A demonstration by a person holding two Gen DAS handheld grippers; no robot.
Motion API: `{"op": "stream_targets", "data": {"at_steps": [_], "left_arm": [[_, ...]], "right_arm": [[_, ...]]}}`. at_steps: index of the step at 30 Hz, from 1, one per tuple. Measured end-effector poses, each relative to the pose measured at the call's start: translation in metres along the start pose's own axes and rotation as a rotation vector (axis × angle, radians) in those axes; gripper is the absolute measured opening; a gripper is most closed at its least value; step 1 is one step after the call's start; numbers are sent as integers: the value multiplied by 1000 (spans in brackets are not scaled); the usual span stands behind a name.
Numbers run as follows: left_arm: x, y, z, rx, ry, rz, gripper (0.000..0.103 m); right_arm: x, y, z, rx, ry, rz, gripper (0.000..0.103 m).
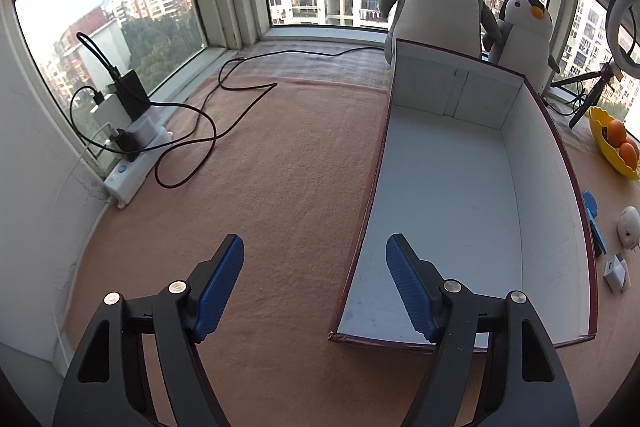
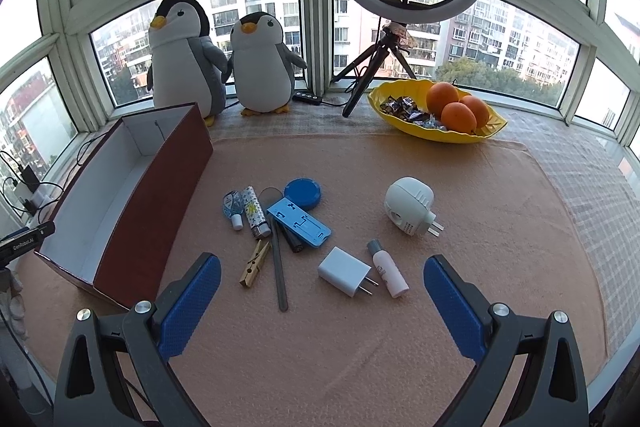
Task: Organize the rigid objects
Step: 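Park the left tool at the box edge while the right tool reaches toward the white lotion bottle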
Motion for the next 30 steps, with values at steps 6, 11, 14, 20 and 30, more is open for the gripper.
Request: {"op": "stream_targets", "data": {"at_steps": [6, 11, 14, 20, 30], "left_arm": [[0, 0, -7, 12, 9, 0, 45], [-4, 0, -10, 15, 36, -5, 34], [-8, 1, -10, 15, 38, -14, 26], [-12, 4, -15, 28, 52, -17, 15], [-13, 6, -18, 34, 51, -11, 14]], "right_arm": [[-5, 3, -3, 11, 4, -14, 100], [-10, 4, -4, 13, 12, -26, 100], [-15, 4, -5, 17, 20, -35, 100], [-41, 8, -10, 31, 39, -86, 100], [-87, 10, -39, 86, 97, -150, 100]]}}
Point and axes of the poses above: each gripper's, at about its wrist camera, not at the fingertips, and z roughly against the way its jaws point, x to its left, y to its underside, the point moved 6 cm from there along -z, roughly the way its jaws point, and after that the axes turned 12 degrees about x, right-handed, at the moved point
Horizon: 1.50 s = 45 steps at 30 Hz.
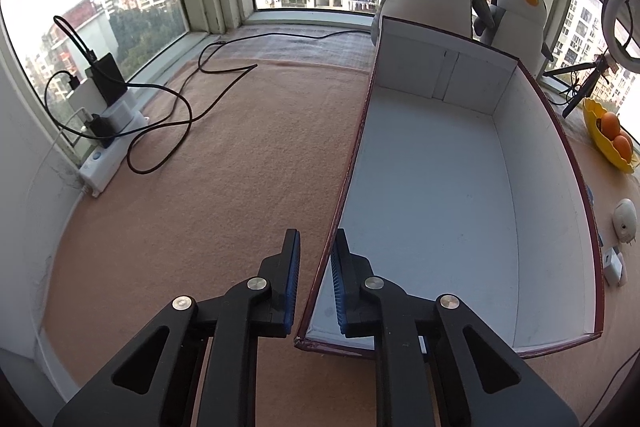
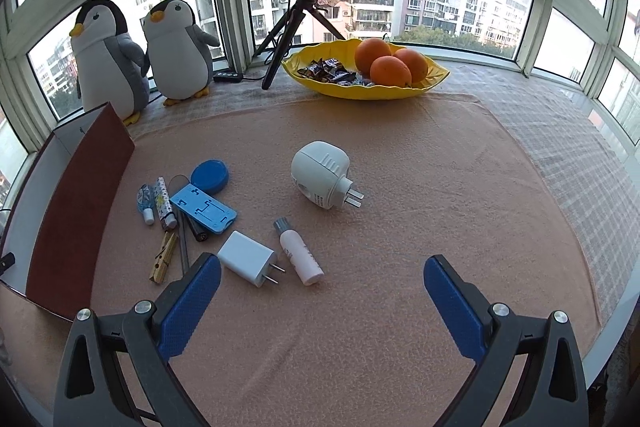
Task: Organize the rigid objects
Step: 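Park the left tool at the box edge while the right tool reaches toward the white lotion bottle, then close the right gripper on the white lotion bottle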
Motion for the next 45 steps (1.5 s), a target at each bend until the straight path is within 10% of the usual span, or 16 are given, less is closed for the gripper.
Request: {"op": "stream_targets", "data": {"at_steps": [13, 27, 37, 45], "left_arm": [[-1, 0, -3, 3, -15, -4, 14], [-1, -1, -5, 6, -18, -6, 14], [-2, -1, -6, 8, -16, -8, 14], [-3, -1, -7, 14, -12, -9, 14]], "right_arm": [[8, -7, -58, 106, 6, 117, 92], [8, -15, -107, 241, -34, 170, 62], [15, -12, -115, 271, -67, 196, 18], [11, -8, -108, 256, -68, 174, 18]]}}
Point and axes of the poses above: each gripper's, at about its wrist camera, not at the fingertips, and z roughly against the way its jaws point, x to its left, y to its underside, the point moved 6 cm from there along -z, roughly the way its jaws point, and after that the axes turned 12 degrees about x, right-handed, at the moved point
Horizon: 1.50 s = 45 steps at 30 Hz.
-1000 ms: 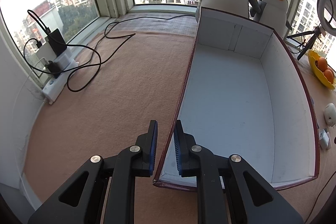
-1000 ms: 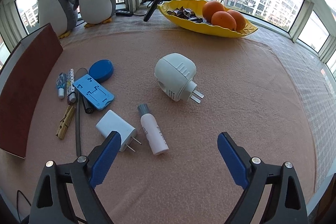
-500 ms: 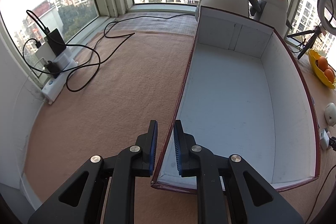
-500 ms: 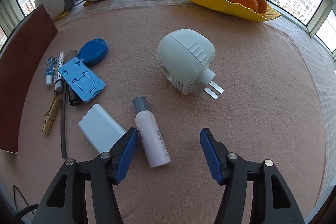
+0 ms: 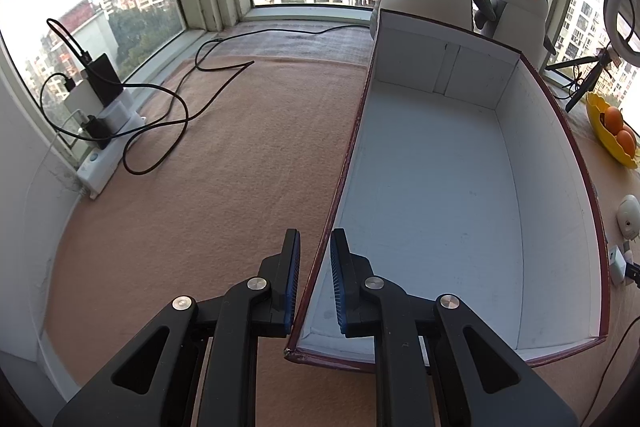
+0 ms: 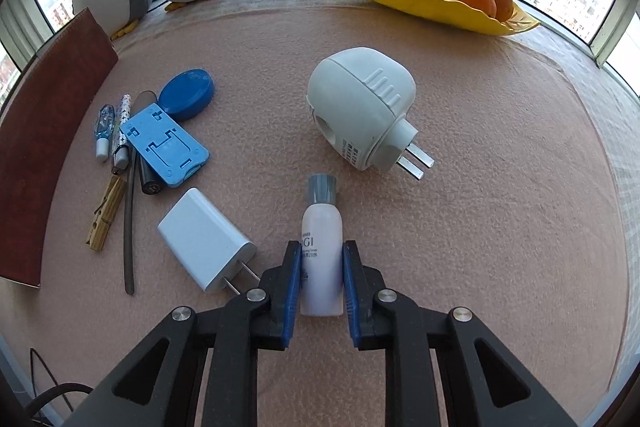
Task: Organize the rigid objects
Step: 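Close the right gripper on the white lotion bottle, then carry the lotion bottle with the right gripper over the box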
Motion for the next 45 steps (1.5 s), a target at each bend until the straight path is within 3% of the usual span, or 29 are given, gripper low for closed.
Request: {"op": "stream_targets", "data": {"at_steps": [13, 18, 26, 36, 45], "left_arm": [[1, 0, 0, 6, 5, 3, 15], [0, 0, 0, 7, 5, 2, 15], [-2, -1, -1, 9, 4, 8, 14], [1, -1, -1, -2, 20, 20, 15], [2, -1, -2, -8, 36, 28, 15]], "right_arm": [[24, 0, 55, -119, 5, 45, 18], [69, -7, 93, -189, -55, 130, 18], [174, -13, 134, -260, -152, 346, 18], [287, -5, 123, -227, -221, 554, 18], [328, 0, 98, -158, -243, 618, 18]]}}
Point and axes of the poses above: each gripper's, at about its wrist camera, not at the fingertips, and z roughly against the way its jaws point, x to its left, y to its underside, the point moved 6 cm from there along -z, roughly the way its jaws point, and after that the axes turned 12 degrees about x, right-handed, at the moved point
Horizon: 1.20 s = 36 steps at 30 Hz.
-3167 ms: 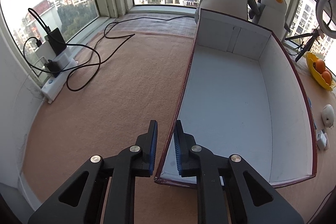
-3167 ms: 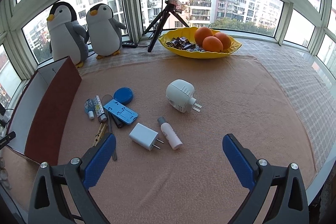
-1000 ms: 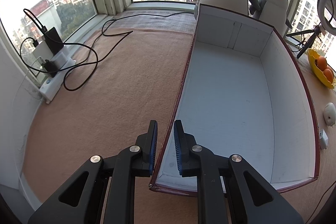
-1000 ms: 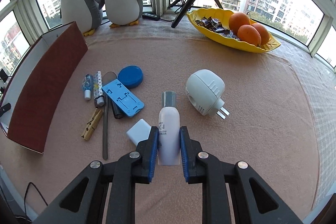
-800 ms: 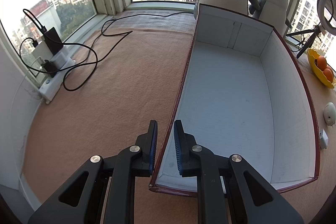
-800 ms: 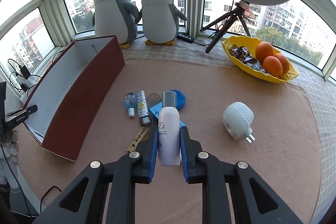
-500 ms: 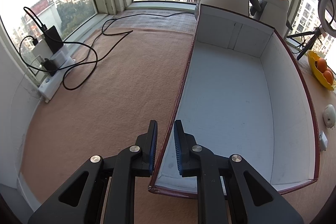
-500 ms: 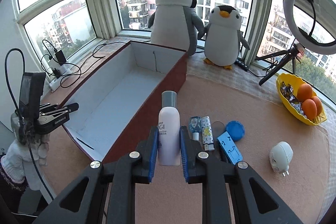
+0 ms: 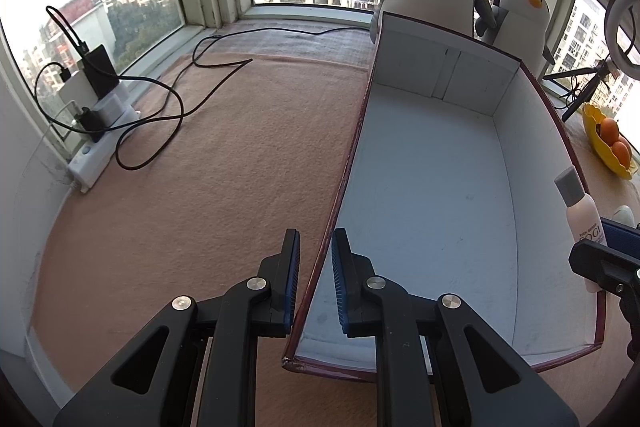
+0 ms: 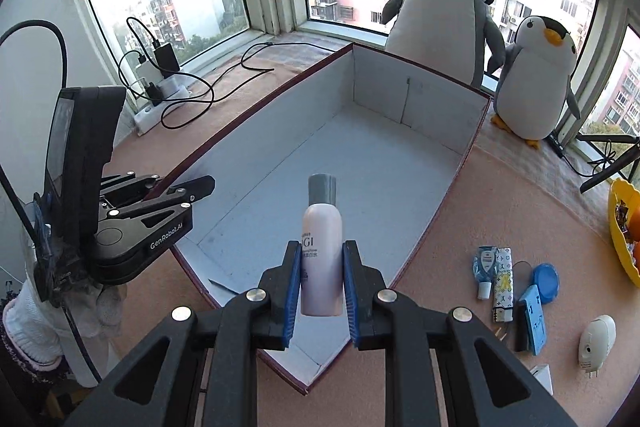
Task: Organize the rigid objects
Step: 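Carry the lotion bottle with the right gripper over the box, then lower the bottle into the box and open the right gripper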
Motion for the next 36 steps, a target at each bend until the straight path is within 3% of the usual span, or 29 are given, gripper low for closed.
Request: {"op": "stream_targets", "data": {"at_steps": [12, 14, 16, 21, 30, 32, 36], "left_arm": [[0, 0, -1, 2, 3, -4, 15], [0, 0, -1, 4, 7, -3, 15], [0, 0, -1, 7, 6, -4, 16], [1, 0, -1, 9, 6, 2, 32], [0, 1, -1, 7, 6, -3, 32], [0, 1, -1, 10, 8, -3, 32], [0, 0, -1, 8, 6, -4, 32]], "right_arm": [[2, -3, -20, 49, -29, -13, 19], [2, -4, -20, 47, -32, -19, 38], [1, -4, -18, 33, -30, -22, 48], [2, -4, -11, 19, -31, -19, 48], [-9, 13, 5, -13, -26, -35, 48], [-15, 20, 13, -27, 8, -47, 48], [-31, 39, 40, -85, -23, -85, 48]]}}
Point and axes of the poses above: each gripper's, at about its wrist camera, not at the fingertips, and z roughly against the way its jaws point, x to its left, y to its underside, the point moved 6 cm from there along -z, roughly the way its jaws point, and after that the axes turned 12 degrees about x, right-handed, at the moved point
